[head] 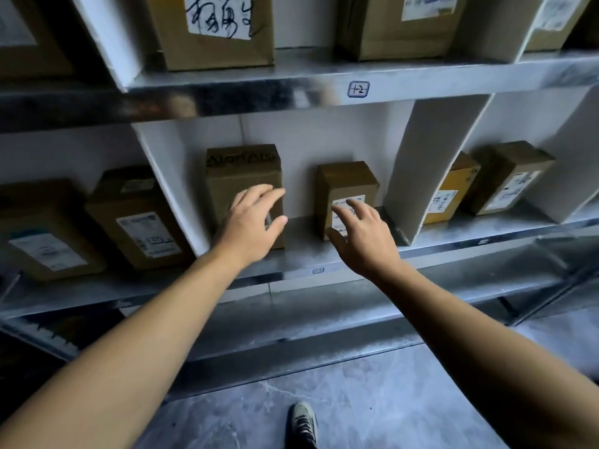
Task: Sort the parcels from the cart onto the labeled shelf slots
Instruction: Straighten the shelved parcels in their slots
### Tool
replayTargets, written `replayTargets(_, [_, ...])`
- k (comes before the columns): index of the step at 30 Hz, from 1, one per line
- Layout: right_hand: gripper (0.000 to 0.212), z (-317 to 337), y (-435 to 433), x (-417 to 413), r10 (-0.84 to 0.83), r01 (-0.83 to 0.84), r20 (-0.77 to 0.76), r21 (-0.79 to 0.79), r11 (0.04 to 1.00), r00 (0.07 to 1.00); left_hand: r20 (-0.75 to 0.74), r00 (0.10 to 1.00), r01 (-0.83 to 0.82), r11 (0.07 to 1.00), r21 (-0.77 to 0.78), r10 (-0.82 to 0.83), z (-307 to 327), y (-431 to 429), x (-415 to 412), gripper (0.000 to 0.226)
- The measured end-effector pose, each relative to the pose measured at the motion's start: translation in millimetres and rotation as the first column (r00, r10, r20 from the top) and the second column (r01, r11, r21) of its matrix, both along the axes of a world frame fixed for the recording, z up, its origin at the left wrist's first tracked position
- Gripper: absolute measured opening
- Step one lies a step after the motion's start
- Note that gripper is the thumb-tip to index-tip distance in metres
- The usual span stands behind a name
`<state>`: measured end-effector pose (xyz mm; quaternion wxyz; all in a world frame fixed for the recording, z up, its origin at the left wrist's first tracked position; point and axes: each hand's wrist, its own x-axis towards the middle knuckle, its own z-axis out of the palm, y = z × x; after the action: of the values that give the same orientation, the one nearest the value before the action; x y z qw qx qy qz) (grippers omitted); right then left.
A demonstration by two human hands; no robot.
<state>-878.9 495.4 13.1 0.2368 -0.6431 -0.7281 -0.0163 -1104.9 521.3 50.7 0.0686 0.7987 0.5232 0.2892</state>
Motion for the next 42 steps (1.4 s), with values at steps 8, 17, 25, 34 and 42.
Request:
replayTargets(8, [0.048, 4, 71, 50, -0.048, 0.055, 0.110, -0.062, 0.997, 0.993, -0.021, 0.998, -0.064, 0.997, 0.052, 0.065, 13, 92, 28, 0.052])
replayTargets(17, [0.042, -11, 131, 61, 0.071, -0.067, 0.068, -0.051, 0.996, 0.995, -0.277, 0.927, -0.245, 0.967, 0.062, 0.253, 4, 129, 37, 0.049])
replayTargets(25, [0.055, -22, 149, 80, 0.236, -0.237, -0.024, -0.041, 0.971, 0.971, -0.306, 0.871, -0.385, 0.921, 0.059, 0.384, 10, 122, 44, 0.054])
replayTargets(34, [0.061, -19, 144, 90, 0.239, -0.241, -0.044, -0.049, 0.969, 0.970, -0.301, 0.849, -0.440, 0.897, 0.050, 0.434, 2, 120, 53, 0.056])
replayTargets(42, [0.063, -19, 143, 96, 0.253, -0.256, -0.068, -0.056, 0.965, 0.965, -0.296, 0.854, -0.440, 0.897, 0.029, 0.429, 8, 123, 54, 0.053])
